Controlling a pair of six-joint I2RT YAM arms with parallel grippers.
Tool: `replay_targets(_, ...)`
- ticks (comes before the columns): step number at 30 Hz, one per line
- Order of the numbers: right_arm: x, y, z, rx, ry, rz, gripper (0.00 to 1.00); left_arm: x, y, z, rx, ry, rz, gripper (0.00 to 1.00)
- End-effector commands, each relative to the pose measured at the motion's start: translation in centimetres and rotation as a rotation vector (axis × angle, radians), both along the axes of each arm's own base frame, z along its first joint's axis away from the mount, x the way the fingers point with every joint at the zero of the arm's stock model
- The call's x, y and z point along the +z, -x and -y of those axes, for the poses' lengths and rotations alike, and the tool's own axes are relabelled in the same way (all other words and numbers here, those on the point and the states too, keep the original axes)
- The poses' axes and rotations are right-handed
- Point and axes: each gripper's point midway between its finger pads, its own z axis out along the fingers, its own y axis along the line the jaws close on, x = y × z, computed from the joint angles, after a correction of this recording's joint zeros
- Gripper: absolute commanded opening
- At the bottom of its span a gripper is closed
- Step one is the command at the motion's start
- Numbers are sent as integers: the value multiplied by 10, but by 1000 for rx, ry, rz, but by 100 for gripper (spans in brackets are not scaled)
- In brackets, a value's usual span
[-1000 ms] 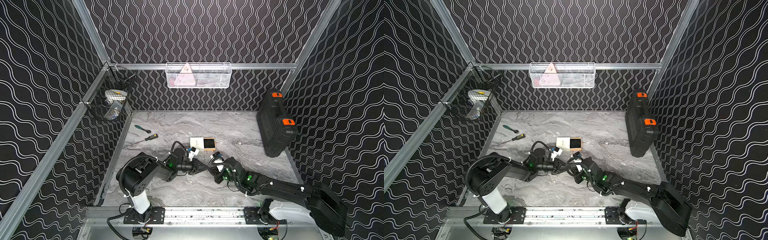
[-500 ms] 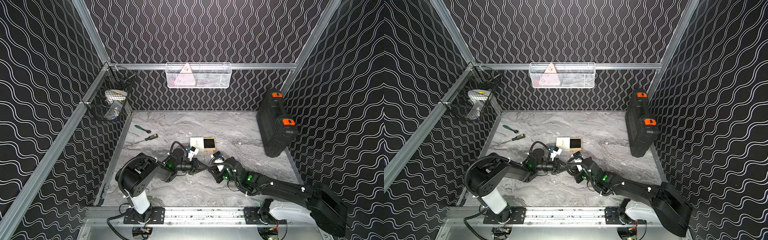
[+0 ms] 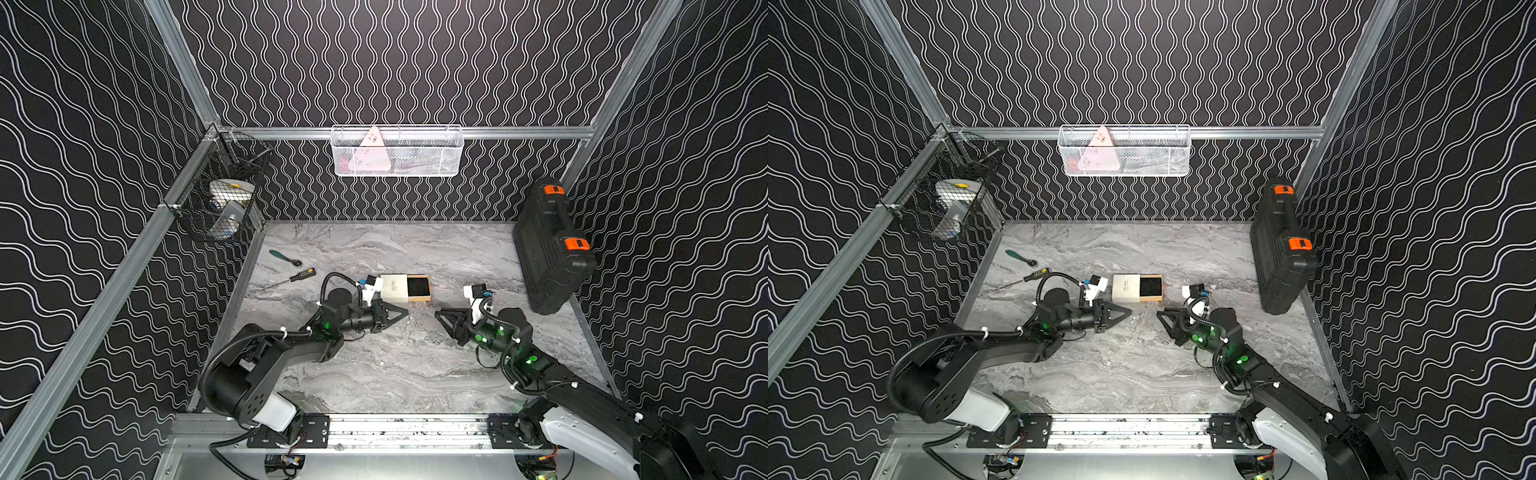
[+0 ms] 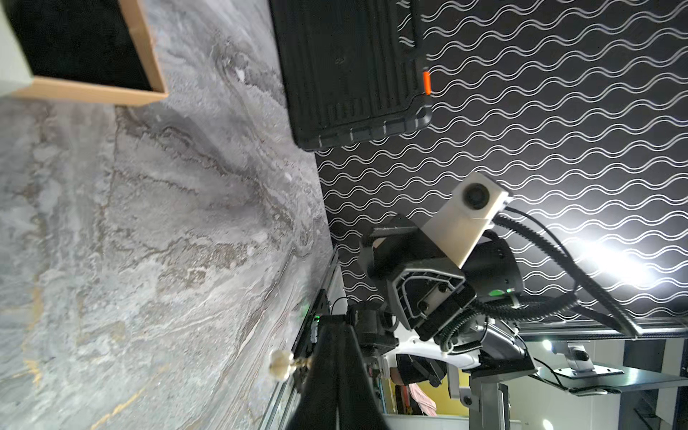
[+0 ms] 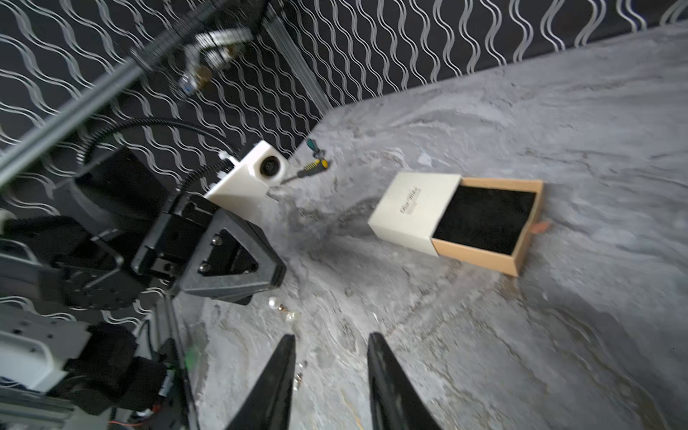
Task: Place the earrings into the drawer-style jewelry box
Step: Pick up the earring from the center of the board.
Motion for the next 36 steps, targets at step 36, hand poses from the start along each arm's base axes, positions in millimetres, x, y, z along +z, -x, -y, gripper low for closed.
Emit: replay_targets(36, 63, 15, -69, 360, -162, 388, 34, 84, 11, -3, 14, 28, 82, 6)
